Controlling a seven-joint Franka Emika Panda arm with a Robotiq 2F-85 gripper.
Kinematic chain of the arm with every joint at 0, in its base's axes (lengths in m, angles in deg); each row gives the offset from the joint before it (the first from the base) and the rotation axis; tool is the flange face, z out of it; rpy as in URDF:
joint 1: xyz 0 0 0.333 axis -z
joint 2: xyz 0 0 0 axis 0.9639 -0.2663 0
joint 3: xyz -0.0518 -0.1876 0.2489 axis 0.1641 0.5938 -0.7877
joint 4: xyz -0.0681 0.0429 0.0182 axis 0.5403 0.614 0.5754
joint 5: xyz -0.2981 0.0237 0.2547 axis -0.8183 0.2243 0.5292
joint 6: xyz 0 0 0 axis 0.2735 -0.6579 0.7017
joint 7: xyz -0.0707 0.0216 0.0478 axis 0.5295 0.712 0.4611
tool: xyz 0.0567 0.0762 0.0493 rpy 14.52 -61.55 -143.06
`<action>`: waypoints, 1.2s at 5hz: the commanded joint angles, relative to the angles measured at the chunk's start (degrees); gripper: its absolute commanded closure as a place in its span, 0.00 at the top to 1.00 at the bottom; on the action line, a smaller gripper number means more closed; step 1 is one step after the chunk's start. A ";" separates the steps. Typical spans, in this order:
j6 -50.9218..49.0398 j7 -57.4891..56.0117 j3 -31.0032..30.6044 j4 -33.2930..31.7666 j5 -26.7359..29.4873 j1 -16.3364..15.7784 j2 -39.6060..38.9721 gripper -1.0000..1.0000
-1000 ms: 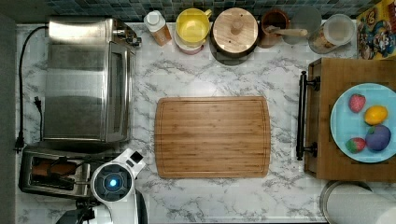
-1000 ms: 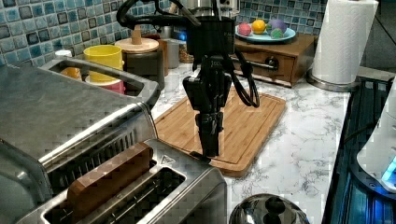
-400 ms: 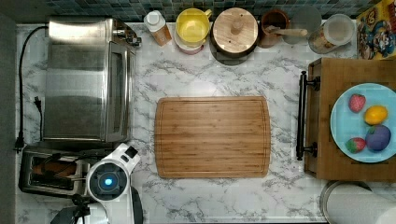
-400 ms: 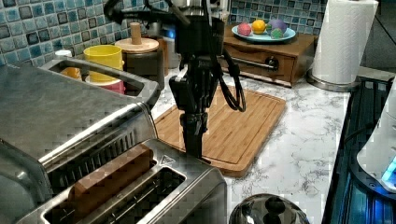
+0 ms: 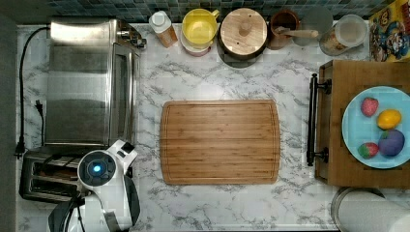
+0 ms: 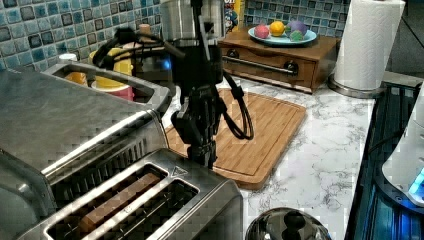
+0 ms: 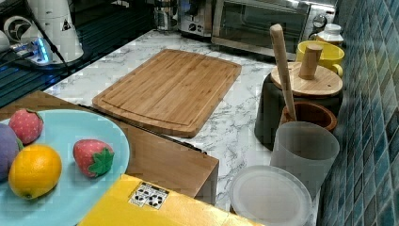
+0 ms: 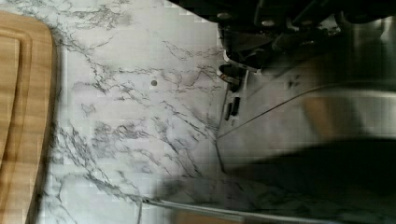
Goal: Turn on the toaster.
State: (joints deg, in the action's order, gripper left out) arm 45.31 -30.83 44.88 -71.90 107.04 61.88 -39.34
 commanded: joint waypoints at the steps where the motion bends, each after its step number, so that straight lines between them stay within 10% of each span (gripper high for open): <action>1: 5.45 12.07 -3.65 -9.34 -9.39 -4.45 -1.62 0.00; 6: 4.08 14.18 -4.67 -14.01 -15.04 -3.42 -5.50 0.00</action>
